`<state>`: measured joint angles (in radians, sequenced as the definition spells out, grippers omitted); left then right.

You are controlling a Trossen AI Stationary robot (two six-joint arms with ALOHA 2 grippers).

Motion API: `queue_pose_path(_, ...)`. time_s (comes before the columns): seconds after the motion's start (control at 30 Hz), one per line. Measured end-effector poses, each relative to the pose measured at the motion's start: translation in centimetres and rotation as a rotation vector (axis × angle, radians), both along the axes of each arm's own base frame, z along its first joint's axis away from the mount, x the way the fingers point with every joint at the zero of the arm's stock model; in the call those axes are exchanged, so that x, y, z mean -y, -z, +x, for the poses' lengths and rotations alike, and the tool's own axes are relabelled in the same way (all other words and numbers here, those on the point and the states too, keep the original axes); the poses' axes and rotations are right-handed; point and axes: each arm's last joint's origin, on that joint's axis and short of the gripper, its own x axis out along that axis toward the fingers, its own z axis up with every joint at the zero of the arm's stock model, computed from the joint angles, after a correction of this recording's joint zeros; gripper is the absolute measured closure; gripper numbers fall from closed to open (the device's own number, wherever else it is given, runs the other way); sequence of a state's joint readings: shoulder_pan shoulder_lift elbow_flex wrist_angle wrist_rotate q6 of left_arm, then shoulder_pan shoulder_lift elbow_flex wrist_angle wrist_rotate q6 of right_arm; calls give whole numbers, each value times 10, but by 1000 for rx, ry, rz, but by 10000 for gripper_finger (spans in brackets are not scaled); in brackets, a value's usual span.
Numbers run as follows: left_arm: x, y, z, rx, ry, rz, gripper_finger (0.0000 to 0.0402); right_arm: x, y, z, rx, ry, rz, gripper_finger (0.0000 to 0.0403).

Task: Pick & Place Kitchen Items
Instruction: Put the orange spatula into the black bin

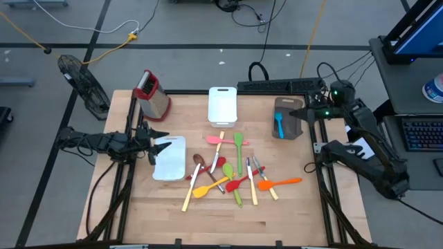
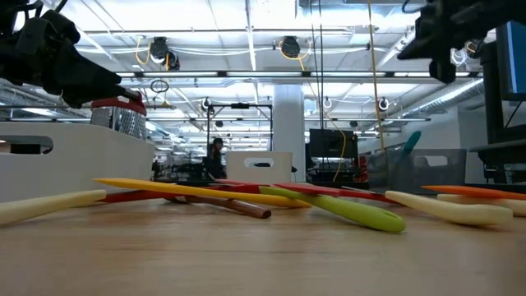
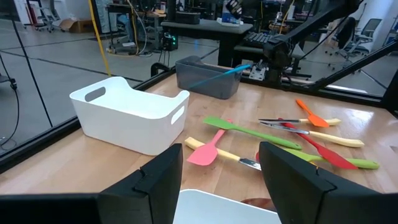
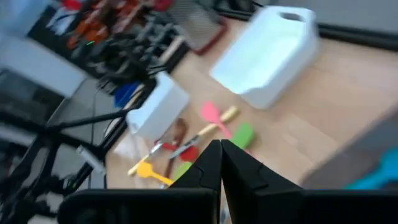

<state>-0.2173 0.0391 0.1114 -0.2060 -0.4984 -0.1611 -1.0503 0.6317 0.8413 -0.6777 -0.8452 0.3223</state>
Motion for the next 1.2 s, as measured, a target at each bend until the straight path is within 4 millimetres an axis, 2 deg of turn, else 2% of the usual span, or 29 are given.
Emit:
queue_pose_path(0.47, 0, 0, 0, -1, 0, 0, 183, -47, -13, -2, 103, -276, -137, 403)
queue_pose_path(0.77, 0, 0, 0, -1, 0, 1, 183, -58, -14, 1, 105, -363, -158, 403)
queue_pose_path(0.97, 0, 0, 0, -1, 0, 1, 183, -58, -20, 18, 142, -407, -217, 403)
queue_pose_path(1.2, 0, 0, 0, -1, 0, 1, 183, -58, -16, 55, 128, -538, -237, 403)
